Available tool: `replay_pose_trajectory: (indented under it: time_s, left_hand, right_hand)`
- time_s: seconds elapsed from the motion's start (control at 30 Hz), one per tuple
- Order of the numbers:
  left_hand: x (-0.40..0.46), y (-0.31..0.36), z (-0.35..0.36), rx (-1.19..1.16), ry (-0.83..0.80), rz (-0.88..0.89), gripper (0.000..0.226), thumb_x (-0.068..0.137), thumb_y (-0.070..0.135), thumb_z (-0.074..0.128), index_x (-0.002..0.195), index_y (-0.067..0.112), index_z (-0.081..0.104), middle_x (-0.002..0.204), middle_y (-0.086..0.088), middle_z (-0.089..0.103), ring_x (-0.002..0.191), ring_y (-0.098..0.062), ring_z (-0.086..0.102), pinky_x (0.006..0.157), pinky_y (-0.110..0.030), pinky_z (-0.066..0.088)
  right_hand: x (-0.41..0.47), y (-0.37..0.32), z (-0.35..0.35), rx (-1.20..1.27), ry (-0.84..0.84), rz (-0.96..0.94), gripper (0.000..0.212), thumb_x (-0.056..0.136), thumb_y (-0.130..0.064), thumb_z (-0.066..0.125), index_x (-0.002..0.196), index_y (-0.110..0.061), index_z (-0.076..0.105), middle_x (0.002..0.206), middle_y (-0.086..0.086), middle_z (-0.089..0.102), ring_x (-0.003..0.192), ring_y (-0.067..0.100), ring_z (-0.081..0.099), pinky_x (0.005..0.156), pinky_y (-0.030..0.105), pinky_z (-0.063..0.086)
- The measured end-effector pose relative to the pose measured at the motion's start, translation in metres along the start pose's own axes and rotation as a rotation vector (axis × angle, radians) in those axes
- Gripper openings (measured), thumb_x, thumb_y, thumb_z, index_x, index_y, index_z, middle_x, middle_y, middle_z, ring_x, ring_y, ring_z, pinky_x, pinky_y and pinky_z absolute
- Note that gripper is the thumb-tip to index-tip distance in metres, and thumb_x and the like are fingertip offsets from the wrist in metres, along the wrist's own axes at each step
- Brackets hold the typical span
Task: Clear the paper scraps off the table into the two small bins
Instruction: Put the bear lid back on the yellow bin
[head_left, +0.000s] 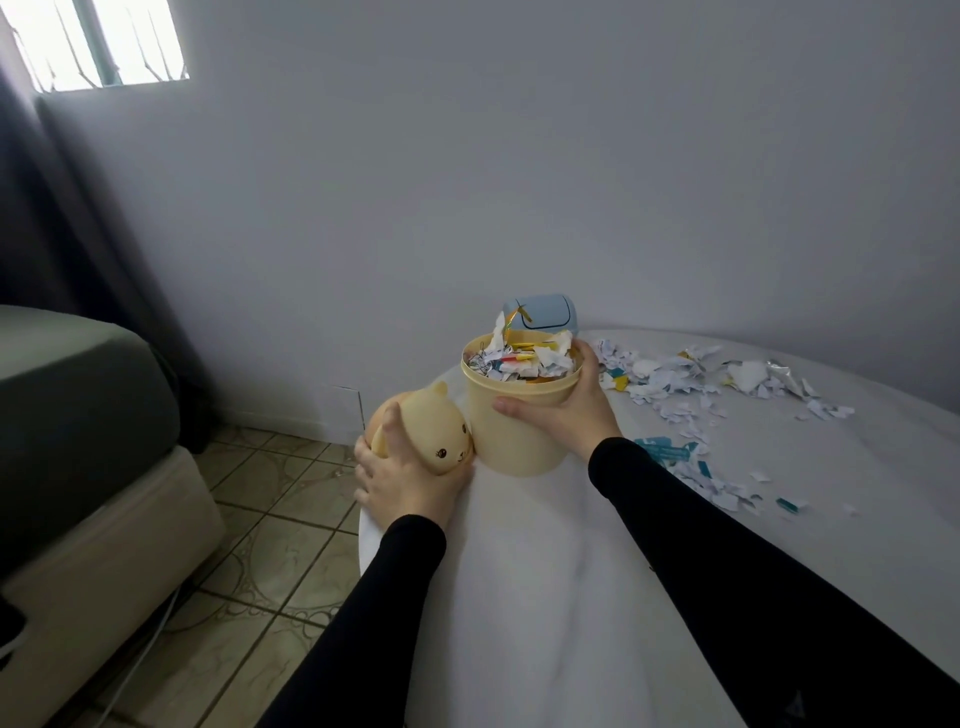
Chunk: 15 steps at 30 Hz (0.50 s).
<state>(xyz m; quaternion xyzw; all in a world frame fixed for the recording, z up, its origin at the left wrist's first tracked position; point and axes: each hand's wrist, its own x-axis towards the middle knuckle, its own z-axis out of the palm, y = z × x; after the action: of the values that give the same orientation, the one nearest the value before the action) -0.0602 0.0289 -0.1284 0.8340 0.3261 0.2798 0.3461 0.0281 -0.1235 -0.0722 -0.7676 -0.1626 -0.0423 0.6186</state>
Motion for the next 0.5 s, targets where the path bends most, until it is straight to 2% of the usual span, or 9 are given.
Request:
replay_pose_trajectory:
  time_s: [0.1,0.2,0.27,0.33,0.43,0.5]
  left_hand:
    - [-0.003,0.007,-0.006,-0.14,0.051,-0.086,0.107,0.045,0.074,0.072,0.133,0.049,0.017,0.141,-0.012,0.03,0.121,-0.037,0.046,0.102,-0.051,0.038]
    - [0.004,0.013,-0.016,-0.394,0.111,-0.139,0.109,0.045,0.063,0.08,0.133,0.048,0.017,0.137,-0.007,0.03,0.119,-0.032,0.046,0.099,-0.049,0.043]
    - [0.006,0.021,-0.025,-0.513,0.132,-0.095,0.112,0.047,0.053,0.084,0.136,0.045,0.016,0.138,-0.004,0.027,0.121,-0.028,0.042,0.098,-0.044,0.043]
    - [0.006,0.038,-0.033,-0.605,0.099,-0.052,0.112,0.049,0.052,0.085,0.137,0.045,0.015,0.139,-0.002,0.027,0.121,-0.024,0.041,0.093,-0.038,0.043]
    - [0.007,0.067,-0.043,-0.672,0.037,0.043,0.109,0.051,0.051,0.086,0.136,0.045,0.017,0.133,-0.001,0.035,0.114,-0.019,0.044,0.087,-0.031,0.04]
    - [0.013,0.083,-0.046,-0.647,-0.026,0.131,0.108,0.051,0.046,0.087,0.135,0.045,0.019,0.13,0.001,0.036,0.111,-0.017,0.046,0.087,-0.031,0.044]
  right_hand:
    - [-0.001,-0.001,0.0,-0.012,-0.002,0.004,0.124,0.046,-0.037,0.094,0.145,-0.03,0.019,0.137,-0.01,0.042,0.115,0.007,0.045,0.1,0.027,0.041]
    - [-0.002,-0.003,0.0,-0.021,-0.001,0.008,0.125,0.045,-0.04,0.094,0.145,-0.031,0.019,0.14,-0.009,0.041,0.117,0.008,0.046,0.102,0.031,0.042]
    - [-0.004,-0.004,0.001,-0.028,0.006,0.008,0.126,0.044,-0.041,0.094,0.145,-0.031,0.019,0.141,-0.008,0.041,0.12,0.011,0.046,0.103,0.033,0.043]
    - [-0.006,-0.005,0.002,-0.026,0.012,0.012,0.125,0.044,-0.043,0.094,0.144,-0.032,0.02,0.14,-0.009,0.042,0.122,0.012,0.047,0.103,0.034,0.044]
    - [-0.012,-0.006,0.002,0.007,-0.014,0.013,0.12,0.047,-0.04,0.093,0.143,-0.035,0.021,0.128,-0.015,0.046,0.113,0.009,0.05,0.093,0.027,0.045]
    - [-0.016,-0.007,0.002,0.025,-0.056,0.016,0.117,0.05,-0.037,0.093,0.142,-0.035,0.021,0.12,-0.019,0.049,0.107,0.004,0.052,0.088,0.022,0.042]
